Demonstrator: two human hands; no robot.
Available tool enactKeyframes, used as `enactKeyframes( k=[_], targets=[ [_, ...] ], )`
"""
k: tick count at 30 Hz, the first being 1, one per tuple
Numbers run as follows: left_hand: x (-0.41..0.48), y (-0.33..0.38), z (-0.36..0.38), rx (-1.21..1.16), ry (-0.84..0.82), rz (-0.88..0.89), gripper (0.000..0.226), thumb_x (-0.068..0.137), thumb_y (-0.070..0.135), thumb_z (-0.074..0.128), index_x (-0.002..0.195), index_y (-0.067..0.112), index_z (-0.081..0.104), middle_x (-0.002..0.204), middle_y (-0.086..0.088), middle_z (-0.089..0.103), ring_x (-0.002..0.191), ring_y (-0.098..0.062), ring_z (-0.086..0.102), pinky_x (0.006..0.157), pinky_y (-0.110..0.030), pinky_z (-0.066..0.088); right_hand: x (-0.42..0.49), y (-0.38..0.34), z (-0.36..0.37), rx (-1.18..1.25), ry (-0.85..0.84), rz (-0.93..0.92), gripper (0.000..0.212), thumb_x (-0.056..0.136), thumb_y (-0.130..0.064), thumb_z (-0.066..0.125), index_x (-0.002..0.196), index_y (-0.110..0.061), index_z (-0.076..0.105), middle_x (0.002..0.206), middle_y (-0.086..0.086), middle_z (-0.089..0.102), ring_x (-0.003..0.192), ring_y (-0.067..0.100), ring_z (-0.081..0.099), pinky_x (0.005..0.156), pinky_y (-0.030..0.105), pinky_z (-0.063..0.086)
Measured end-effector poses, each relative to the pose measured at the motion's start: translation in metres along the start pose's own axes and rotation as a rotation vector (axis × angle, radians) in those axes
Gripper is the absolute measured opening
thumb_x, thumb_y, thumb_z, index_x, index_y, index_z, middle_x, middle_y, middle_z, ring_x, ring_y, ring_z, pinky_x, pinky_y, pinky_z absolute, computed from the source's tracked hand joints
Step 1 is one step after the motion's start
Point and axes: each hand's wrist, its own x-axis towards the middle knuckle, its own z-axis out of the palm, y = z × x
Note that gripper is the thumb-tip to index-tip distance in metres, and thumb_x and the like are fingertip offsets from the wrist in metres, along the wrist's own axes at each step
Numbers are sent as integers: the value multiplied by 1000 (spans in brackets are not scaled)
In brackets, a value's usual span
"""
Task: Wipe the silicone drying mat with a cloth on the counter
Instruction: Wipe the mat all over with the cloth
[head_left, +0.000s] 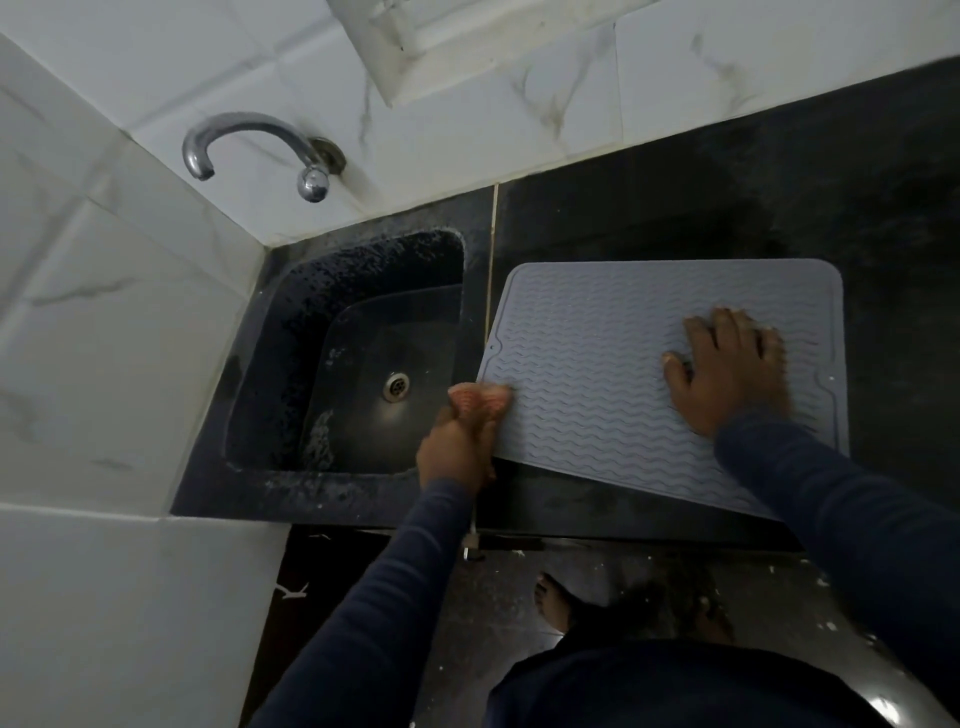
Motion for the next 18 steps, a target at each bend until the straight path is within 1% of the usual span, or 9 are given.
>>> enactKeyframes(
  k=[3,5,7,8,9,13,14,16,18],
  targets=[
    [-13,64,15,-127,-2,289,49,92,59,38,127,29,57,112,-5,53,86,-22,57,75,-33,50,0,0,1,-1,5,-1,62,97,-50,32,149,-18,29,158,14,23,146,31,15,118,52,5],
    [-25,106,24,-85,-86,483,57,89,64,32,122,27,61,112,-7,55,81,-25,58,69,-35,51,1,1,0,-4,-2,-2,62,97,-50,32,149,-18,29,158,13,22,146,30,14,118,51,6],
    [-22,114,30,-53,-104,589,50,89,55,37,118,26,65,114,-11,58,78,-30,61,65,-38,52,0,2,0,-4,-16,7,62,97,-52,31,150,-20,27,159,12,20,147,29,13,118,50,5],
    [-18,105,29,-42,-113,589,49,90,53,36,119,26,64,115,-11,57,79,-31,62,67,-39,53,0,2,1,-3,-22,10,63,97,-52,31,150,-20,26,159,11,19,147,28,13,118,50,4],
    [-12,90,25,-40,-132,532,51,90,55,35,122,26,63,116,-9,56,82,-30,61,71,-39,53,1,2,1,0,-19,12,63,97,-53,31,151,-21,25,159,11,19,147,28,12,118,49,4],
    [33,0,4,-70,-181,18,66,83,75,39,122,24,54,111,-2,60,94,-25,63,81,-33,48,-2,0,-2,10,-4,11,62,97,-51,32,150,-19,28,158,11,22,147,28,15,118,48,4],
    [42,-13,-3,-36,-156,-31,68,82,77,39,121,23,54,112,-2,61,95,-25,63,82,-35,50,-2,0,-3,4,3,16,62,97,-51,33,149,-19,29,158,12,22,146,29,15,118,49,4],
    [47,-15,-11,19,-108,-26,67,83,73,42,124,20,52,117,-5,60,97,-27,62,84,-39,51,0,-1,-3,-12,9,16,62,97,-50,33,149,-18,30,157,13,24,145,30,17,118,50,6],
    [37,15,-12,-58,-92,80,62,88,66,44,131,22,49,117,-6,54,98,-27,60,84,-37,49,0,-3,-3,-16,14,12,61,96,-49,33,148,-17,32,156,14,26,144,31,19,118,52,8]
  ],
)
